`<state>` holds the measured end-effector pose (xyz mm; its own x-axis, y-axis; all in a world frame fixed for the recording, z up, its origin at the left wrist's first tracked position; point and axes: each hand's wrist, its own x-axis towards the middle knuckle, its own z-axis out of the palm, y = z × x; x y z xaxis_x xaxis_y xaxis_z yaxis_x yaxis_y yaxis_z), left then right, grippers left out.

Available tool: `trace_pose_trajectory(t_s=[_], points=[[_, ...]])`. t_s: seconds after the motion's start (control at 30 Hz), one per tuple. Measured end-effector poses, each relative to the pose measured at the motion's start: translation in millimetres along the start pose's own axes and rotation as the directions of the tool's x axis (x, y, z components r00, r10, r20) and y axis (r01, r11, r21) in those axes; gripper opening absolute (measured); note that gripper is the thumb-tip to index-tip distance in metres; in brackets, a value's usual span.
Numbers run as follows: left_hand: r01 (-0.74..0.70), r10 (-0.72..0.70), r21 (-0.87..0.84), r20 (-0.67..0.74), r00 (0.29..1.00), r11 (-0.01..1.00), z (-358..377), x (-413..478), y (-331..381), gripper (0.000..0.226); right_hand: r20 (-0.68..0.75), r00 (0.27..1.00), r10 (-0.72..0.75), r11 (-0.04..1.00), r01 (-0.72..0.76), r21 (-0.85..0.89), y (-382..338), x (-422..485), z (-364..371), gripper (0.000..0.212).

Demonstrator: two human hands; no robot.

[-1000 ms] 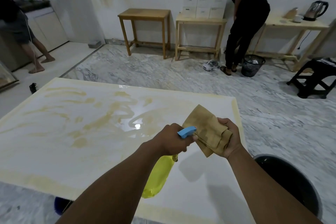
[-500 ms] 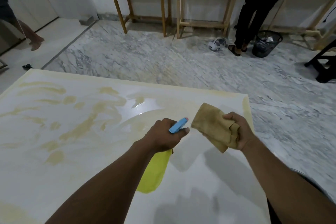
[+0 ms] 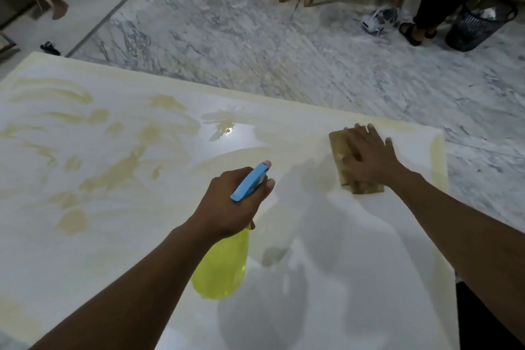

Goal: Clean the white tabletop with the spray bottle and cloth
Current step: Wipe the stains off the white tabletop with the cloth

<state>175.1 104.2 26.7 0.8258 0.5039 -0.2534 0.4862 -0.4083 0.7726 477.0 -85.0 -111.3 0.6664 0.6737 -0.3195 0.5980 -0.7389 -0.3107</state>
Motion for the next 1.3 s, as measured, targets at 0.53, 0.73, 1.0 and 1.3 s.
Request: trace_pose_trajectory(t_s=[0.53, 0.73, 1.0, 1.3], points=[[0.073, -0.082, -0.105, -0.083, 0.993, 0.992, -42.3, -50.5, -56.2, 0.049, -0.174, 0.973, -0.151, 0.981, 0.126, -0.145, -66.4, -43.0, 91.4, 0.069], [0.105, -0.116, -0.104, -0.104, 0.988, 0.989, -69.9, -120.8, -85.7, 0.054, -0.117, 0.955, -0.272, 0.951, 0.248, -0.184, -163.1, -116.5, 153.1, 0.068], [0.120, -0.137, -0.137, -0.125, 0.983, 0.983, -102.9, -239.9, -140.0, 0.010, -0.072, 0.884, -0.462, 0.886, 0.457, -0.077, -298.3, -255.2, 244.0, 0.060], [0.043, -0.061, -0.148, -0.117, 0.991, 0.988, -110.6, -262.2, -128.4, 0.008, 0.390, 0.920, -0.036, -0.478, -0.359, 0.802, -304.4, -300.6, 148.3, 0.049]])
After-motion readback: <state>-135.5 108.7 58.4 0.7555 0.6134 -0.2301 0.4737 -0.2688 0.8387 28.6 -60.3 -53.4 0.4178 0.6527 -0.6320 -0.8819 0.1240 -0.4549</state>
